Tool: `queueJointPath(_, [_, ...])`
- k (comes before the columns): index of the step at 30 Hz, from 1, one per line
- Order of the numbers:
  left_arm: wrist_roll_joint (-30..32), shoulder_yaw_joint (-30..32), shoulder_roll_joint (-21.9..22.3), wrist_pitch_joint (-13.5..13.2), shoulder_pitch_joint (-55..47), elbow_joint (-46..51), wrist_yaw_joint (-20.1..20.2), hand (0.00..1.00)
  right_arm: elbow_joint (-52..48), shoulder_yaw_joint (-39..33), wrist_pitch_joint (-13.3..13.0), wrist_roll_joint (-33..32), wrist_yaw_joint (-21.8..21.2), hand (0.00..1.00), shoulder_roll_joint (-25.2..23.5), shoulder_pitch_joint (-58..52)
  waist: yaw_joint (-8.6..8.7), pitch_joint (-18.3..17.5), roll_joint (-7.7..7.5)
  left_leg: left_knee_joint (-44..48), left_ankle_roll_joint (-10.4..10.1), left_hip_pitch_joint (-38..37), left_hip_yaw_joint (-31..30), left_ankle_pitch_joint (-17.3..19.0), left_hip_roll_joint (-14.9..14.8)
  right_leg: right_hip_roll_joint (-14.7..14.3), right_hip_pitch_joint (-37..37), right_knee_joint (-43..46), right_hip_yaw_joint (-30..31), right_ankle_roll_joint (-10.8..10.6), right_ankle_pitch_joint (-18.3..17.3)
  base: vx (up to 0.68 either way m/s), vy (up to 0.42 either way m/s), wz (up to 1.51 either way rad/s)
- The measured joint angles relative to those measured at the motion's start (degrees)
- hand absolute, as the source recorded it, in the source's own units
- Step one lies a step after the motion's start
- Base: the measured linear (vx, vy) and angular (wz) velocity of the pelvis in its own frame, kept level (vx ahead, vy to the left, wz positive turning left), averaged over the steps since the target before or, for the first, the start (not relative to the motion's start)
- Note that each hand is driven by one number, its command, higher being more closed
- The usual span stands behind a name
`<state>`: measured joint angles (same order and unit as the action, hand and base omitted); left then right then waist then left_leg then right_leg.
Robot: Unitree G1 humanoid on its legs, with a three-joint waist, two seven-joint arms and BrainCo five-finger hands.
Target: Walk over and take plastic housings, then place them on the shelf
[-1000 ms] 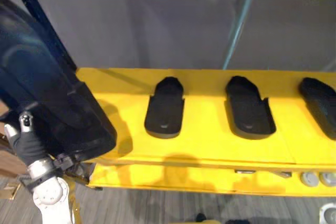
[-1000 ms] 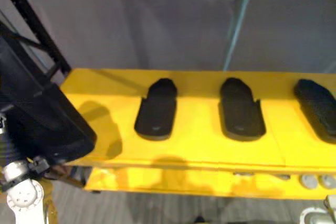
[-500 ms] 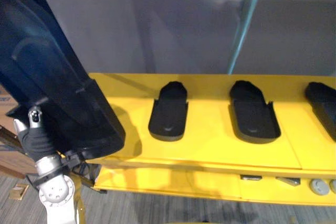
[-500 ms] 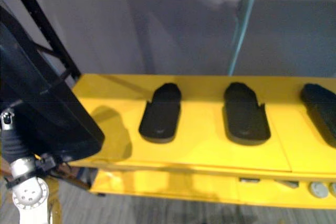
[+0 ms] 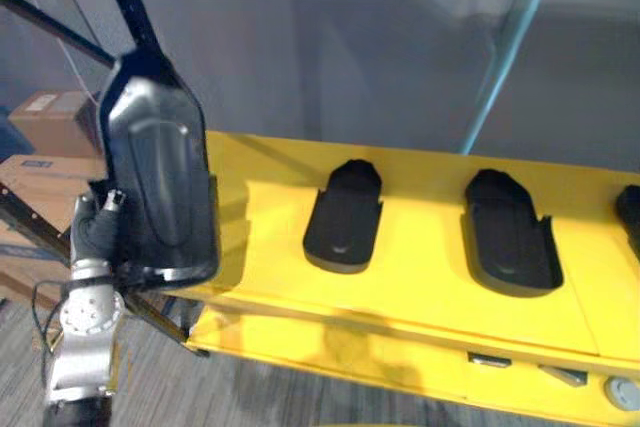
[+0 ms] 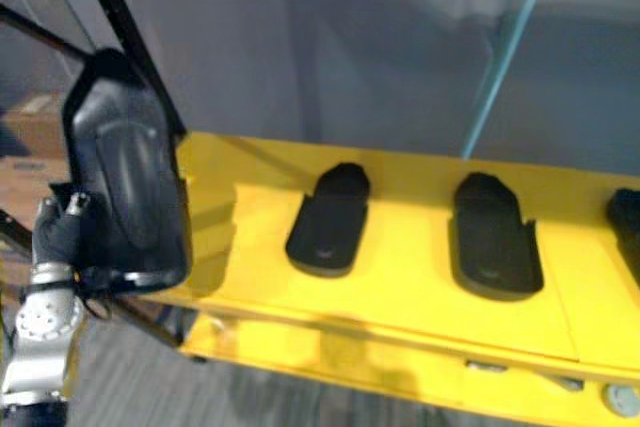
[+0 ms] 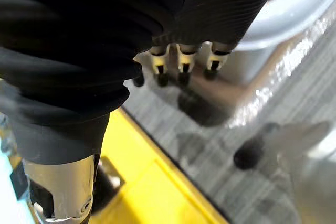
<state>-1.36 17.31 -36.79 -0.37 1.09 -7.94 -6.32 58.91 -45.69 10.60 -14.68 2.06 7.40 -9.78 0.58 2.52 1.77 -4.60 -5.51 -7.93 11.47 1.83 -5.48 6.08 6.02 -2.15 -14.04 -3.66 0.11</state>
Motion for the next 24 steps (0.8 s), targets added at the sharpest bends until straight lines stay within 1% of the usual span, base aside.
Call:
queueJointPath(2, [-0.1, -0.1, -3.3, 0.6, 1.5, -5.3, 2.4, 1.00, 0.5, 0.1, 0.6, 0.9, -0.7, 0.00, 0.1, 0.3, -0.21, 0.0, -0.02, 0.0, 0.0, 0.0, -0.1, 0.0, 0.1, 0.1, 0.0, 0.0, -0.1, 0.0, 0.0, 0.00, 0.000, 0.00])
queueJointPath(3, [-0.1, -0.1, -3.3, 0.6, 1.5, -5.3, 2.4, 1.00, 0.5, 0.1, 0.6, 0.9, -0.7, 0.00, 0.1, 0.3, -0.21, 0.0, -0.02, 0.0, 0.0, 0.0, -0.1, 0.0, 0.1, 0.1, 0.0, 0.0, -0.1, 0.0, 0.0, 0.00, 0.000, 0.00])
queueJointPath(4, [-0.6, -0.1, -6.0, 0.7, 3.5, -11.0, 4.5, 1.00, 0.8, 0.3, 1.1, 1.7, -0.9, 0.00, 0.2, 0.4, -0.25, 0.1, -0.16, 0.0, 0.1, 0.0, -0.1, 0.0, 0.3, 0.3, 0.0, 0.0, -0.1, 0.0, 0.0, 0.00, 0.000, 0.00])
queueJointPath(5, [-0.8, -0.2, -7.5, 0.6, 4.7, -14.2, 5.7, 1.00, 0.9, 0.3, 1.2, 2.1, -0.8, 0.00, 0.4, 0.4, -0.32, 0.3, -0.24, 0.0, 0.1, 0.0, -0.2, -0.1, 0.4, 0.4, 0.0, 0.0, -0.1, 0.0, 0.0, 0.00, 0.000, 0.00])
queueJointPath(9, [-1.4, -2.2, -10.5, 0.6, 8.4, -21.1, 9.8, 1.00, 1.3, 1.0, 1.8, 2.2, -0.7, 0.00, 1.3, 0.5, -0.53, 1.3, -0.10, 0.0, 0.1, 0.0, -0.2, -0.1, 0.6, 0.6, 0.0, 0.0, -0.1, -0.3, 0.1, 0.00, 0.000, 0.00])
queueJointPath(13, [-2.2, -4.8, -11.0, 0.5, 11.6, -25.1, 12.8, 1.00, 1.5, 1.2, 2.0, 2.2, -0.6, 0.00, 1.8, 0.7, -0.40, 1.8, -0.35, 0.0, 0.1, 0.0, -0.1, -0.1, 0.7, 0.7, 0.0, -0.1, 0.0, -0.4, 0.1, 0.00, 0.000, 0.00])
queueJointPath(15, [-2.9, -6.9, -12.3, 0.5, 13.5, -27.9, 14.5, 1.00, 2.1, 1.2, 2.1, 2.3, 0.5, 0.00, 1.8, 1.1, 0.31, 2.1, -0.35, 0.0, 0.1, 0.0, 0.1, -0.1, 0.7, 0.7, -0.1, -0.2, 0.2, -0.4, 0.2, 0.00, -0.017, -0.04])
queueJointPath(18, [-2.9, -7.9, -12.5, 0.5, 15.9, -29.9, 16.5, 1.00, 2.4, 1.1, 2.1, 2.7, 0.8, 0.00, 1.9, 1.0, 0.65, 2.8, 0.09, 0.0, 0.1, -0.1, 0.7, -0.1, 0.7, 0.7, -0.4, -0.1, 0.8, -0.6, 0.3, 0.01, 0.001, -0.08])
queueJointPath(20, [-2.9, -9.0, -12.5, 0.5, 16.6, -30.3, 16.6, 1.00, 2.4, 1.1, 2.1, 3.3, 0.8, 0.00, 2.1, 1.0, 0.52, 3.0, 0.26, 0.0, 0.1, -0.1, 1.3, -0.1, 0.7, 0.6, -0.8, -0.1, 1.5, -0.7, 0.4, -0.01, 0.005, -0.16])
queueJointPath(21, [-2.9, -10.0, -12.5, 0.5, 17.2, -31.3, 16.8, 1.00, 2.4, 1.2, 2.1, 3.8, 0.8, 0.00, 2.4, 1.2, 0.66, 3.3, 0.62, 0.0, 0.1, -0.1, 1.7, -0.1, 0.7, 0.6, -1.0, -0.1, 1.8, -0.8, 0.5, 0.00, 0.002, -0.14])
queueJointPath(24, [-2.9, -11.6, -12.6, 0.5, 18.0, -33.6, 17.2, 1.00, 2.5, 1.2, 2.1, 4.2, 0.6, 0.00, 2.9, 1.2, 1.86, 3.6, 0.91, 0.0, 0.2, -0.1, 1.9, 0.0, 0.7, 0.5, -1.2, -0.1, 2.3, -0.8, 0.5, 0.00, 0.002, -0.08])
